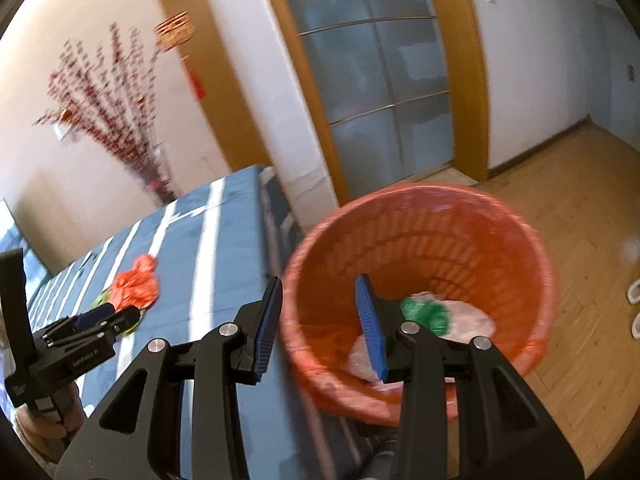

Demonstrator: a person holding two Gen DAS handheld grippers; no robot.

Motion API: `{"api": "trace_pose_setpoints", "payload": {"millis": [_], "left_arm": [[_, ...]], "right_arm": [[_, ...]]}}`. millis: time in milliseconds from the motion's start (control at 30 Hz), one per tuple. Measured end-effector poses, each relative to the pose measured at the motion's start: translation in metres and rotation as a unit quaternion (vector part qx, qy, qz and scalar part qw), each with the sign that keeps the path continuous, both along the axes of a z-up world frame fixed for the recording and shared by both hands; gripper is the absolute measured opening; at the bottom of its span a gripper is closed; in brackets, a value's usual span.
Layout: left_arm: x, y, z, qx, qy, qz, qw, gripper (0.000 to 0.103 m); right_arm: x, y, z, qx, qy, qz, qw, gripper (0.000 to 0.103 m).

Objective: Collect trash
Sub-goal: 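Grasp the orange bag with the right gripper while the left reaches the lime-green bag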

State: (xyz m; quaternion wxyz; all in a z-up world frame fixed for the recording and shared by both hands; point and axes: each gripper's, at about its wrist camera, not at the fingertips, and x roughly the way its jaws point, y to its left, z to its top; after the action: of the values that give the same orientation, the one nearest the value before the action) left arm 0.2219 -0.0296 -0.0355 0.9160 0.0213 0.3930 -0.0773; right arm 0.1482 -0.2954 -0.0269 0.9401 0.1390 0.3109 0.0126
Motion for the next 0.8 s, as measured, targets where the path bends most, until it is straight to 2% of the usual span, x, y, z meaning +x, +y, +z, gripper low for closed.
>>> {"api": "trace_pose_setpoints", "payload": {"millis": [267, 500, 800], "left_arm": [[-0.009, 0.093, -0.001, 0.004, -0.002, 0.080, 0.9968, 0.062], [-0.010, 0.161, -0.007, 0.007, 0.001, 0.143, 0.9897, 0.062], [-0.012, 0.218, -0.015, -0.012, 0.008, 0.193, 0.9811, 0.062]], "right_arm": [[0.027, 0.089, -0.001, -0.008, 0.013, 0.092, 0.996, 0.039], [0.060, 0.179, -0.013, -0.015, 0.045, 0.173, 0.984, 0.039], [0.104, 0.252, -0.028, -0.035, 0.075, 0.211, 0.974, 0.039]]}}
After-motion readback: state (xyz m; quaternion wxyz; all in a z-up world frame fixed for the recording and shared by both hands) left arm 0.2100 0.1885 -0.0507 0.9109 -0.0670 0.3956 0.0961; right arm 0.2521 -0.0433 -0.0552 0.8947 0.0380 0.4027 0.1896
